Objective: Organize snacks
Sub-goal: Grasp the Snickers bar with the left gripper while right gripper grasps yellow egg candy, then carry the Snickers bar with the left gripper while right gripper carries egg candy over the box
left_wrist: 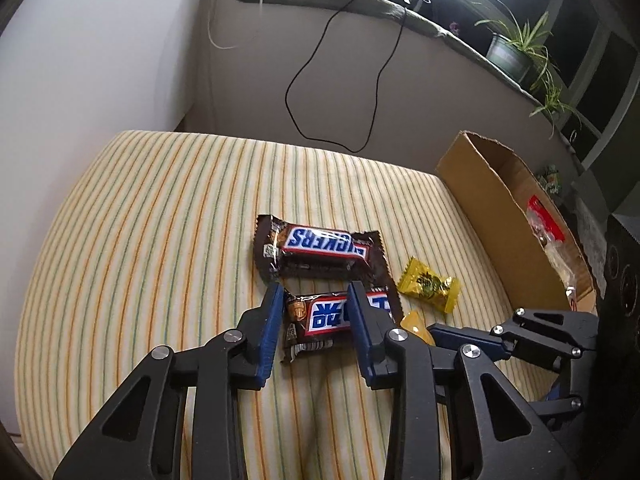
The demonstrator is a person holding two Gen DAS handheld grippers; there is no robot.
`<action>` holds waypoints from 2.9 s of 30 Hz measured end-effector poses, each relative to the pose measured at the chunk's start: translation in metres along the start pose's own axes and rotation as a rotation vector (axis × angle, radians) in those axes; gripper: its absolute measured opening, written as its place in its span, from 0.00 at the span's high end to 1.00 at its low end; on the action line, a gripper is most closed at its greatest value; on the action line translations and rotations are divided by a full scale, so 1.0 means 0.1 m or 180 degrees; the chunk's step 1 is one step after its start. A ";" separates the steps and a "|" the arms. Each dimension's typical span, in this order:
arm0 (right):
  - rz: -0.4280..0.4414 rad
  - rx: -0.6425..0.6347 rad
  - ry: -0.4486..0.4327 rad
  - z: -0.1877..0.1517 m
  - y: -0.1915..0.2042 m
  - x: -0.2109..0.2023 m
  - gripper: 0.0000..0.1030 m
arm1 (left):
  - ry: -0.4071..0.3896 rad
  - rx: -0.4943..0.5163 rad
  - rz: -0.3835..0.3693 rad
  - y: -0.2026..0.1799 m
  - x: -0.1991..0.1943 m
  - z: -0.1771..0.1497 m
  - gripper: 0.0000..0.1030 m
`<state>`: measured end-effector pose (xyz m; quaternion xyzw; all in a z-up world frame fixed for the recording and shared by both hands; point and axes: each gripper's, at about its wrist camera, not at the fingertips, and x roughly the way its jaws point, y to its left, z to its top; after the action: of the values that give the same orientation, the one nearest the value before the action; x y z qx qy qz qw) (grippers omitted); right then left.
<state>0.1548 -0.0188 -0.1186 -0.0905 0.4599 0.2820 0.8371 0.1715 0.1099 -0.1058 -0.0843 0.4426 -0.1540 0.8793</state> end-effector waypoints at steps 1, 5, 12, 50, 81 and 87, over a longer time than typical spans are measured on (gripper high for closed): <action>-0.0001 -0.0001 0.0001 -0.02 0.00 -0.01 0.74 | -0.0001 0.0008 0.0006 -0.01 -0.01 -0.01 0.69; 0.0027 0.0043 -0.0013 -0.05 -0.03 -0.04 0.75 | 0.0015 0.0051 0.0014 -0.05 -0.01 -0.03 0.69; 0.0017 0.0063 -0.0024 -0.08 -0.01 -0.10 0.76 | -0.0007 0.0128 0.0039 -0.08 -0.07 0.06 0.70; 0.0089 0.0232 -0.0048 -0.27 -0.11 -0.21 0.76 | 0.0271 0.0730 0.0186 -0.51 0.15 -0.14 0.72; 0.0169 0.0270 -0.0560 -0.51 -0.27 -1.25 0.77 | -0.0467 0.0658 0.0139 -1.04 -0.80 -0.30 0.74; 0.0109 0.0260 -0.0689 -0.53 -0.37 -1.49 0.77 | -0.0572 0.0770 0.0097 -1.28 -0.87 -0.25 0.74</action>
<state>0.0750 -0.1287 -0.0299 -0.0175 0.3795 0.2854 0.8799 0.0773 0.0196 -0.0192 0.0156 0.3416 -0.1848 0.9214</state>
